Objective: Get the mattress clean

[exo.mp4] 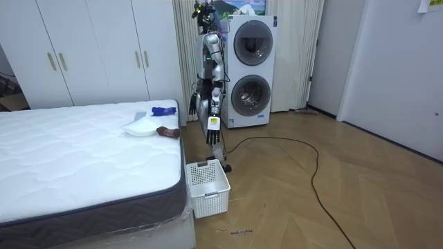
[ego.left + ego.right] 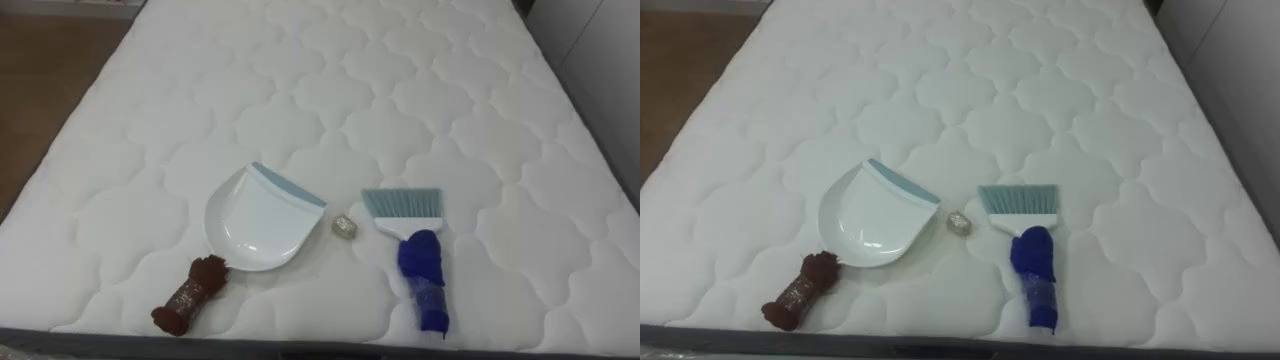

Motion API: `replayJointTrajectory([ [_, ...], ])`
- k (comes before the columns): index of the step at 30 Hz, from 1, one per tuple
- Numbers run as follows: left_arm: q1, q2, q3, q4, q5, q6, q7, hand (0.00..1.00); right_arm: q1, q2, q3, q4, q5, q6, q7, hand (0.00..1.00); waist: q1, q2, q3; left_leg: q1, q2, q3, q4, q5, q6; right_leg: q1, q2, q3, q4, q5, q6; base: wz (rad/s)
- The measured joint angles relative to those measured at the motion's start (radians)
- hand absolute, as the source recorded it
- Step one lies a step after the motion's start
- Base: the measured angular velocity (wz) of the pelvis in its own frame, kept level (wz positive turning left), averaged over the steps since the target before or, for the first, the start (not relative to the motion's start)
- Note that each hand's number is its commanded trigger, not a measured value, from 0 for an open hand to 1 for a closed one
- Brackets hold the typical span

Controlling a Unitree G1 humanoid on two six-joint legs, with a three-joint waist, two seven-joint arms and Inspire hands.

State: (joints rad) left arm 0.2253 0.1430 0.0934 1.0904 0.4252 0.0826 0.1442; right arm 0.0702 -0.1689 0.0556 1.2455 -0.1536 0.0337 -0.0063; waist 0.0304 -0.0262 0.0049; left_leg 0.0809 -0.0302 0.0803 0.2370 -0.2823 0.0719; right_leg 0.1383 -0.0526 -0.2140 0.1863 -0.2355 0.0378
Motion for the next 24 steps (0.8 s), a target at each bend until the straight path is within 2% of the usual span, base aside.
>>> replayJointTrajectory([
  [3, -0.001, 0.0, 0.0, 0.0, 0.001, 0.0, 0.0, 0.0, 0.0, -0.001, 0.0, 0.008, 0.0, -0.012, 0.001, 0.0, 0.0, 0.0, 0.0002, 0.001, 0.0, 0.0, -0.001, 0.0, 0.0, 0.0, 0.0, 0.0, -0.001, 0.0, 0.0, 0.0],
  [15, -0.011, 0.0, 0.004, -0.002, -0.002, -0.011, 0.006, 0.0, 0.002, -0.001, -0.001, 0.009, 0.008, -0.013, 0.0, 0.0, -0.001, 0.001, 0.001, 0.0, 0.0, -0.004, 0.0, 0.0, 0.0, 0.004, 0.0, -0.002, -0.002, 0.001, -0.001, 0.01],
  [19, -0.014, 0.001, 0.022, -0.02, -0.006, -0.057, 0.058, 0.0, 0.002, -0.001, 0.0, 0.009, 0.009, -0.038, -0.005, 0.0, 0.0, 0.0, 0.0012, 0.0, -0.001, -0.012, 0.003, 0.001, -0.001, 0.005, 0.001, 0.004, -0.002, 0.001, -0.001, 0.04],
  [21, -0.014, 0.001, 0.024, -0.064, -0.048, -0.069, 0.097, 0.0, 0.002, -0.001, 0.0, 0.009, 0.011, -0.057, -0.007, 0.0, 0.0, -0.004, 0.0026, 0.0, -0.001, -0.013, 0.003, 0.001, -0.002, 0.005, 0.001, 0.009, -0.002, 0.001, -0.001, 0.02],
  [24, -0.016, 0.001, 0.031, -0.162, -0.111, -0.117, 0.167, 0.0, 0.0, -0.001, -0.002, 0.003, 0.003, -0.093, -0.014, 0.0, 0.0, -0.004, 0.0029, -0.001, -0.001, -0.017, 0.002, 0.001, -0.002, 0.005, 0.002, 0.009, 0.0, 0.001, -0.001, 0.03],
])
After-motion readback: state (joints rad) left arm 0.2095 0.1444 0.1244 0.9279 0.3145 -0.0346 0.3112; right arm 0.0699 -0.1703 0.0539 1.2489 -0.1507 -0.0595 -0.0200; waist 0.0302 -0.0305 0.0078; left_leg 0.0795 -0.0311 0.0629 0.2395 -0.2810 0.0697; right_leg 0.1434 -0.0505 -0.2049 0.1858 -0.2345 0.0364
